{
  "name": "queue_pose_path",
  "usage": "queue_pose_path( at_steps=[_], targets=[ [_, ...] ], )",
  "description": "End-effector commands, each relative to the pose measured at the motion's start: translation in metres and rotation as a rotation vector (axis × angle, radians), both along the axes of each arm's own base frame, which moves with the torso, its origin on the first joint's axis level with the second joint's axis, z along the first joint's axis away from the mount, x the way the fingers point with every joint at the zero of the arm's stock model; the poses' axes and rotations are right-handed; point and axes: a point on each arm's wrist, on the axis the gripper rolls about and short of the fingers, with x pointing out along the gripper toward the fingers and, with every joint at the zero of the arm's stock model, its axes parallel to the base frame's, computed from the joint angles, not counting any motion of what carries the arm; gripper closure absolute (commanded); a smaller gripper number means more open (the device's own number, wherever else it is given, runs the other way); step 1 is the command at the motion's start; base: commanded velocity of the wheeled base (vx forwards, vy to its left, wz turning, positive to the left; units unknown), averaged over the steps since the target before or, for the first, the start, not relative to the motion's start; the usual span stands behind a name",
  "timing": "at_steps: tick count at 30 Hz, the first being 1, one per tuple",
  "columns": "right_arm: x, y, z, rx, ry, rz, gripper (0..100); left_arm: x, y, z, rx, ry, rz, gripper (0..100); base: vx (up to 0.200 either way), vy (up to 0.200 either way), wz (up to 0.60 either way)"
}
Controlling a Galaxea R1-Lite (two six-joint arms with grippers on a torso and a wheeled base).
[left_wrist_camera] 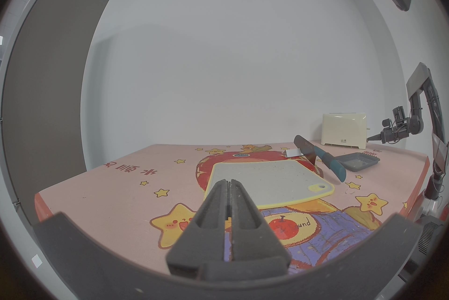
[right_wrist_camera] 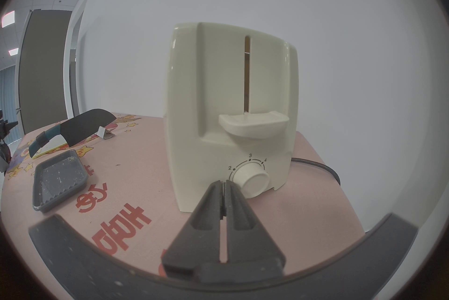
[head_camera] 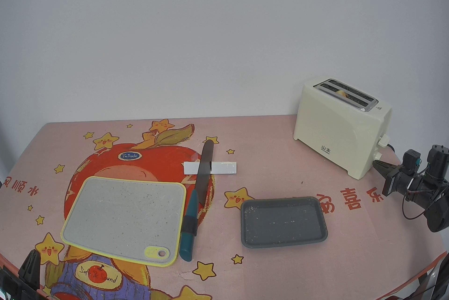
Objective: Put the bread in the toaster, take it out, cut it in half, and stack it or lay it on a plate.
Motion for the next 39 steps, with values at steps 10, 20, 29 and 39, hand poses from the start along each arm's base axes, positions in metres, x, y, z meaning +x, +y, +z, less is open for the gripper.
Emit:
queue_pose_path(
  at_steps=[10,20,29,39],
  targets=[
    [-0.0011,-0.0013,-0.001,0.0,0.006,-0.006,100,0.0001,0.0,-0.0052,0.0,0.001,-0.001,100,0.0,0.0,0.0],
    [-0.0001,-0.001,0.0038,-0.001,-0.018,-0.001,100,0.0001,0.0,-0.0052,0.0,0.001,-0.001,100,0.0,0.0,0.0],
    [0.0011,-0.002,0.0024,0.002,-0.013,-0.006,100,0.0001,0.0,-0.0052,0.0,0.001,-0.001,100,0.0,0.0,0.0],
    [-0.0003,-0.0022,0.0002,0.003,-0.001,-0.011,100,0.0001,0.0,-0.0052,0.0,0.001,-0.001,100,0.0,0.0,0.0]
  ],
)
